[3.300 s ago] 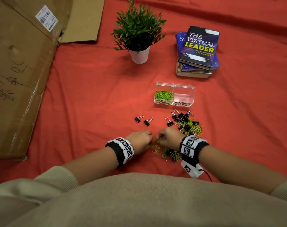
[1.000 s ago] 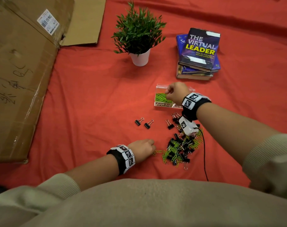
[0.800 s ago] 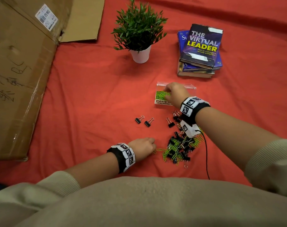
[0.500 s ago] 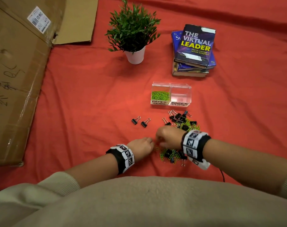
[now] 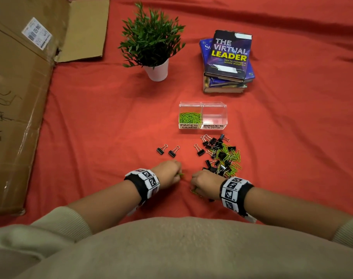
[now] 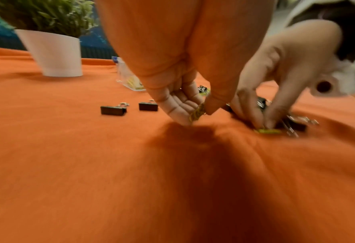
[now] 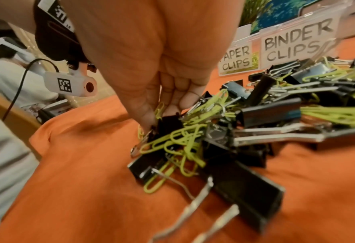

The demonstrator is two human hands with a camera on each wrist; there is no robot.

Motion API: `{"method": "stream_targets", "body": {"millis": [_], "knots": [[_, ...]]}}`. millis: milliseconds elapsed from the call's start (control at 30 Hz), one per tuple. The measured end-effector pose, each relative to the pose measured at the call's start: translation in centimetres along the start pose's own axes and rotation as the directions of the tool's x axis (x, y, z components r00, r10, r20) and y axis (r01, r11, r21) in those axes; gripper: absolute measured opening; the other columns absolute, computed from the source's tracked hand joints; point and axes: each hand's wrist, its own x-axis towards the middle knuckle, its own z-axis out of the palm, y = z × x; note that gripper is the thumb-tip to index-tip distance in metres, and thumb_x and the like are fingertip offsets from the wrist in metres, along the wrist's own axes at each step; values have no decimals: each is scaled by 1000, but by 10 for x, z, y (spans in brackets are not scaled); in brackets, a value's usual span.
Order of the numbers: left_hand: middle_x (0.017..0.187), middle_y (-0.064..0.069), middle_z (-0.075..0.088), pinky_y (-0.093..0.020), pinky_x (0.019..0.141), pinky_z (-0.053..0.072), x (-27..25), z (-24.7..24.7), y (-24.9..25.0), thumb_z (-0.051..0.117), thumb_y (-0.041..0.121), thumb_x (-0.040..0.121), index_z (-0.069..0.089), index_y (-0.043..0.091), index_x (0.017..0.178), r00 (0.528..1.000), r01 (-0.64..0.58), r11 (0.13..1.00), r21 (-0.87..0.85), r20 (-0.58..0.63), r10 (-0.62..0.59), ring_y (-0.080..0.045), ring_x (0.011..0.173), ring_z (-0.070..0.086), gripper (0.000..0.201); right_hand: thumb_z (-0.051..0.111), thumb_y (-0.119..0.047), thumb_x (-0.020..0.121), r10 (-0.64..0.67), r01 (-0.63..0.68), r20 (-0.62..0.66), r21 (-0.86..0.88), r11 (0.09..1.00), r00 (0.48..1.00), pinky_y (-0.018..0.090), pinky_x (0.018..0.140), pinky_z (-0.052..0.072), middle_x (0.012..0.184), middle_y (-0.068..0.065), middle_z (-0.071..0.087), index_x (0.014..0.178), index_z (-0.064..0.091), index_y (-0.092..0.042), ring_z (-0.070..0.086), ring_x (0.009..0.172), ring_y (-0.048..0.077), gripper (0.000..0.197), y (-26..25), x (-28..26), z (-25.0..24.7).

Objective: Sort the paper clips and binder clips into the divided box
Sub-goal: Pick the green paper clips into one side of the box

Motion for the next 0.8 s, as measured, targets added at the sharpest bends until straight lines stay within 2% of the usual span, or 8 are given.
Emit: {"method": "stream_targets", "body": {"millis": [100,200,267,367,500,600,700,800], "knots": [[97,-13,65,-30,78,46,9,-21,-1,60,11,84,62,6,94,993,42,982,-184,-104,-62,-28,89,61,12,53,-13,85,60,-54,-33,152,987,998,33,90,45,105,9,66,99,68,-10,61,98,26,21,-1,0,-3],[91,-14,68,-26,72,44,31,-52,4,63,8,83,63,4,92,970,51,956,-287,-212,-115,-25,80,61,10,59,-12,83,187,-131,-130,353,927,974,23,77,47,95,4,70,93,69,-12,62,83,18,14,8,-1,-15],[89,-12,67,-27,72,46,50,-76,10,62,8,83,63,5,91,954,43,953,-299,-272,-128,-21,77,59,9,65,-12,82,312,-168,-190,536,827,931,16,66,44,81,-2,67,88,70,-13,58,71,9,8,18,-3,-28],[93,-12,67,-31,76,48,78,-109,19,60,9,83,63,5,92,931,38,967,-251,-343,-125,-27,85,62,10,68,-7,80,459,-154,-198,768,621,866,7,47,41,69,-3,65,86,69,-9,56,53,1,6,33,-5,-51],[106,-15,63,-32,80,46,109,-132,29,57,9,86,63,1,100,932,100,987,-123,-335,-136,-30,97,59,17,71,-4,79,551,-82,-199,893,442,811,13,49,45,76,9,70,84,68,-7,60,53,4,6,53,-10,-86],[111,-16,63,-34,85,47,126,-131,27,54,10,89,62,3,106,955,149,988,-46,-253,-156,-31,101,59,20,71,-5,79,581,-48,-215,914,403,785,10,49,46,78,6,69,89,68,-2,59,51,-1,11,67,-10,-110],[117,-15,62,-35,93,48,130,-124,21,54,9,90,62,5,114,969,175,984,-28,-171,-177,-30,107,58,26,72,-5,78,600,-19,-268,903,428,754,18,64,54,84,7,71,92,68,-1,64,66,8,15,79,0,-129],[121,-14,56,-36,97,43,117,-112,19,54,11,91,59,5,117,948,131,990,-54,-285,-141,-29,112,53,27,73,-4,77,606,-4,-329,877,481,724,11,56,48,75,4,68,89,69,-2,60,57,2,13,88,21,-144]]}}
